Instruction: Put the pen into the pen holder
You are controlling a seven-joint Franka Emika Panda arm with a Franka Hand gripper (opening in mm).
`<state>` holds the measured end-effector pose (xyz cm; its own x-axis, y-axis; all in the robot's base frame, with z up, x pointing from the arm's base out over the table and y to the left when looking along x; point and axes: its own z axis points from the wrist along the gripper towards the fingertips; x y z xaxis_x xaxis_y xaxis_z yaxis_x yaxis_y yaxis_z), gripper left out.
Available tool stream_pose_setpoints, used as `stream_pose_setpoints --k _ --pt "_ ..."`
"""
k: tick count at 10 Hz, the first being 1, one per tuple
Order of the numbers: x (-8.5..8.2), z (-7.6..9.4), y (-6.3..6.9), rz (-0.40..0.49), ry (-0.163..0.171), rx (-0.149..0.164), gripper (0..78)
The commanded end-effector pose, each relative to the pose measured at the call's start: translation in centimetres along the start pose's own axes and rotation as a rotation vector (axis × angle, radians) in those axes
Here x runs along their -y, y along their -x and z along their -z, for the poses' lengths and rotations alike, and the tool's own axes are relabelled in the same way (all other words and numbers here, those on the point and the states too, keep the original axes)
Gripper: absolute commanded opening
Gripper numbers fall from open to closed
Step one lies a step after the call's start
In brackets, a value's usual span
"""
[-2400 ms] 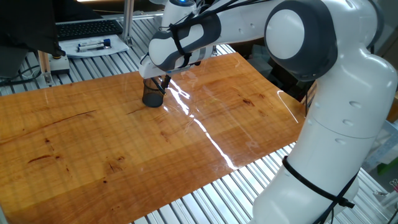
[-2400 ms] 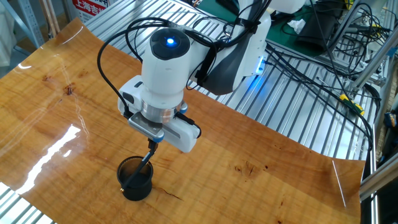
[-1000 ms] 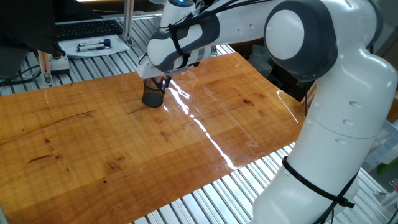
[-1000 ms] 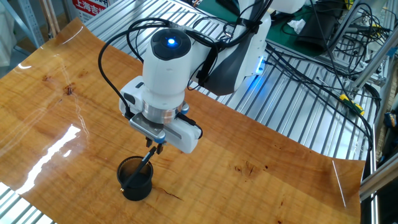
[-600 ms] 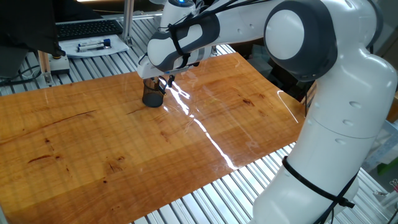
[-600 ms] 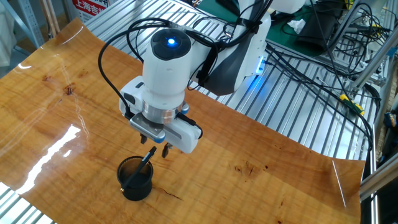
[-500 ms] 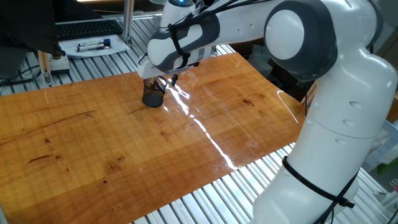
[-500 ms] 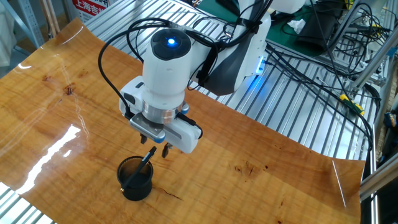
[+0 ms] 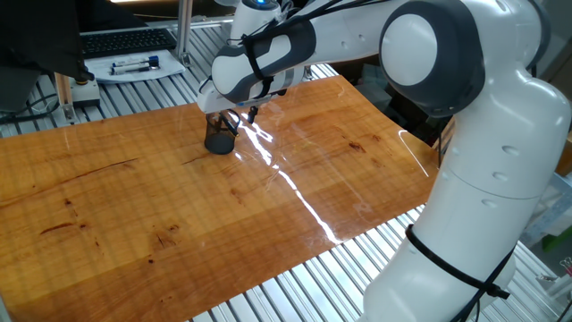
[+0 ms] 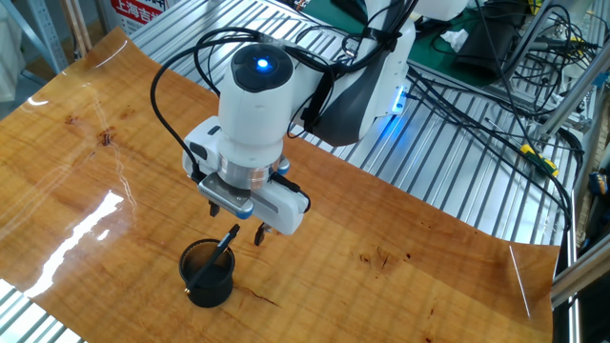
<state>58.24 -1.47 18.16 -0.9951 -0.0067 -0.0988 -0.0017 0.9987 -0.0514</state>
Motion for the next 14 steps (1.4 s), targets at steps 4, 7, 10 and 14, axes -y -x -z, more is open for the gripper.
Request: stream_pose_setpoints --k 4,7,10,14 --pt "-0.2 -0.7 0.1 0.000 0.013 0.005 77.5" --pt "-0.4 -1.6 0.0 0.000 0.027 0.001 77.5" --pt "-0.4 -2.3 0.2 0.007 0.035 0.002 77.5" --pt "0.2 -1.9 0.9 0.029 0.042 -0.011 77.5"
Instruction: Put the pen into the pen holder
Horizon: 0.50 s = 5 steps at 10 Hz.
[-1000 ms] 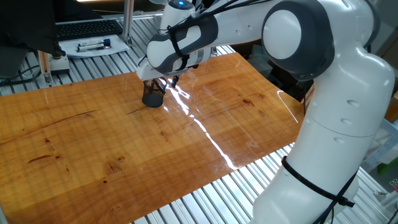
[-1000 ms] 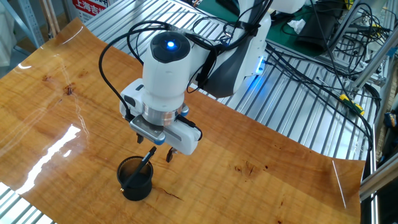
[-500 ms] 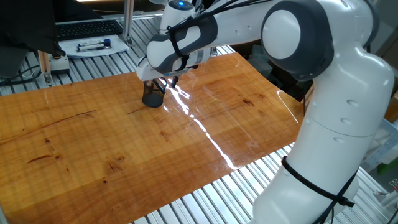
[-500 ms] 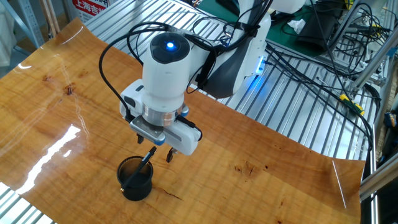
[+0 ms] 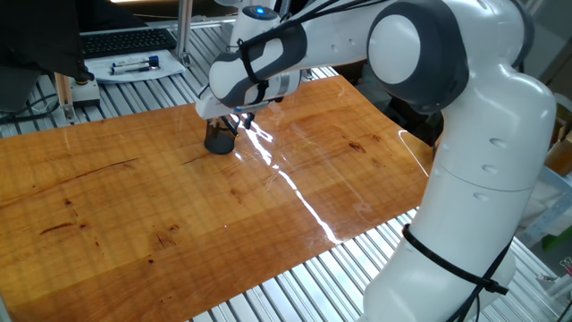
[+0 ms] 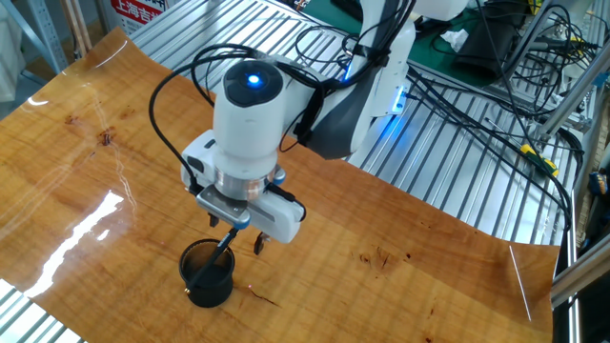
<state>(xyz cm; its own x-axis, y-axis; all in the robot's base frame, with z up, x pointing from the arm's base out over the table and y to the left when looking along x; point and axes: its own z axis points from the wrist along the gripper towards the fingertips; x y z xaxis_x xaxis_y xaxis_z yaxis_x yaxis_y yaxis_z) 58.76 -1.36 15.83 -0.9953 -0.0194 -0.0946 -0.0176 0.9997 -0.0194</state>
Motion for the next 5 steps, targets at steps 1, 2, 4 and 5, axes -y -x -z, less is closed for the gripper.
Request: stream_pose_setpoints --k 1,2,4,5 --pt "0.40 0.23 0.69 0.015 0.016 -0.008 77.5" --pt "0.38 0.13 0.67 0.014 0.017 -0.007 77.5" --pt "0.34 -0.07 0.64 0.011 0.018 -0.009 77.5" --pt "0.34 -0.07 0.64 0.012 0.018 -0.010 77.5"
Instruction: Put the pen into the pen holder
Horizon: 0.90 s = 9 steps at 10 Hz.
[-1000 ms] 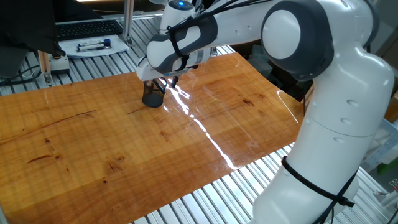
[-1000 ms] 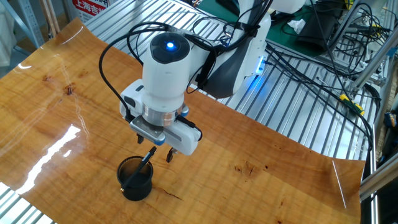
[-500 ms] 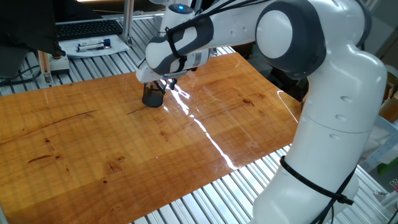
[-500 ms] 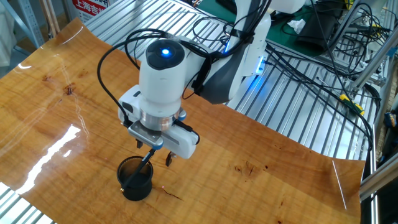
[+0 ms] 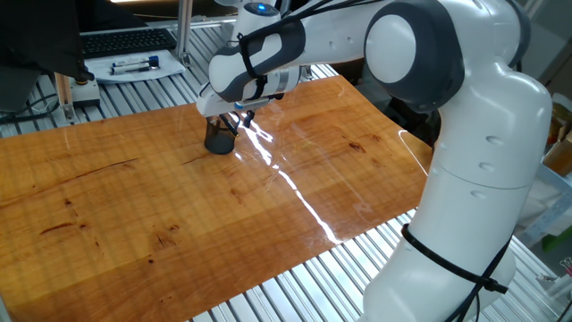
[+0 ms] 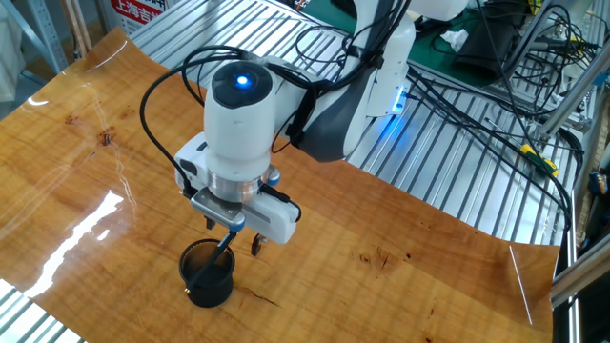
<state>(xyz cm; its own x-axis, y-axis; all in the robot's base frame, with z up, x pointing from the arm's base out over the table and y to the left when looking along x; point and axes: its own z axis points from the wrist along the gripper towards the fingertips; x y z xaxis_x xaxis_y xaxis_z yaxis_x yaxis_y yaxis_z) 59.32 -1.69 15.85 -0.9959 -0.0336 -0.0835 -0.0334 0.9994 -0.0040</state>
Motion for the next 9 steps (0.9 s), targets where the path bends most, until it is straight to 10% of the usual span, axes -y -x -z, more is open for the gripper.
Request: stream_pose_setpoints --k 1,9 --pt "0.00 -0.03 0.09 0.000 0.002 -0.002 77.5" --pt "0.22 -0.21 0.00 -0.017 -0.008 -0.044 77.5"
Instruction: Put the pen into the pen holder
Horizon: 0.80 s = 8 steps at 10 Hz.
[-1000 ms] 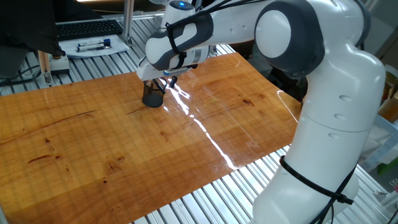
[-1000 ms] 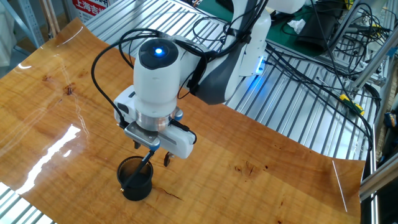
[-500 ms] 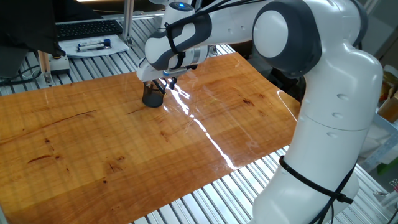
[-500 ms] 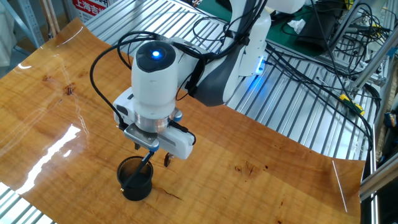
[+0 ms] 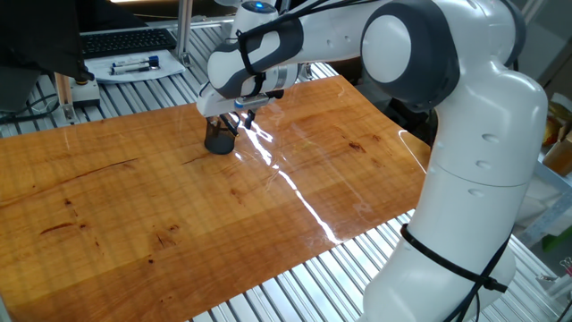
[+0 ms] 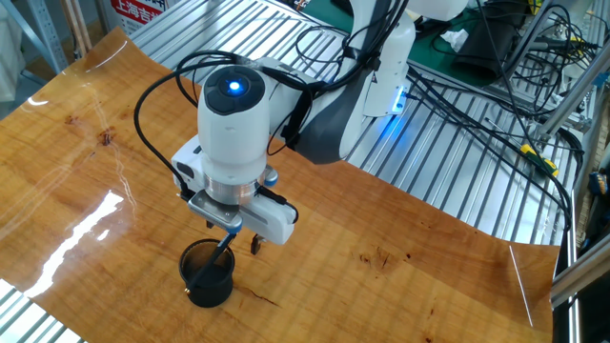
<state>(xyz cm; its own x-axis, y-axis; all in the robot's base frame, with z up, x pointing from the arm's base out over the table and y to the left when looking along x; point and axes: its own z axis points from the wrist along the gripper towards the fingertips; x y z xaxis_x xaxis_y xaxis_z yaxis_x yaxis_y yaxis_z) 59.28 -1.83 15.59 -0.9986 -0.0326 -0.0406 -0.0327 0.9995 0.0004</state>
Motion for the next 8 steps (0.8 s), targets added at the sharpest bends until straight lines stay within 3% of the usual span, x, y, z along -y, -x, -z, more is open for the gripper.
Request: stream_pose_setpoints --k 1,8 --pt "0.05 -0.10 0.06 -0.024 -0.019 -0.004 77.5" --pt "-0.03 -0.72 -0.03 -0.038 -0.031 -0.014 77.5"
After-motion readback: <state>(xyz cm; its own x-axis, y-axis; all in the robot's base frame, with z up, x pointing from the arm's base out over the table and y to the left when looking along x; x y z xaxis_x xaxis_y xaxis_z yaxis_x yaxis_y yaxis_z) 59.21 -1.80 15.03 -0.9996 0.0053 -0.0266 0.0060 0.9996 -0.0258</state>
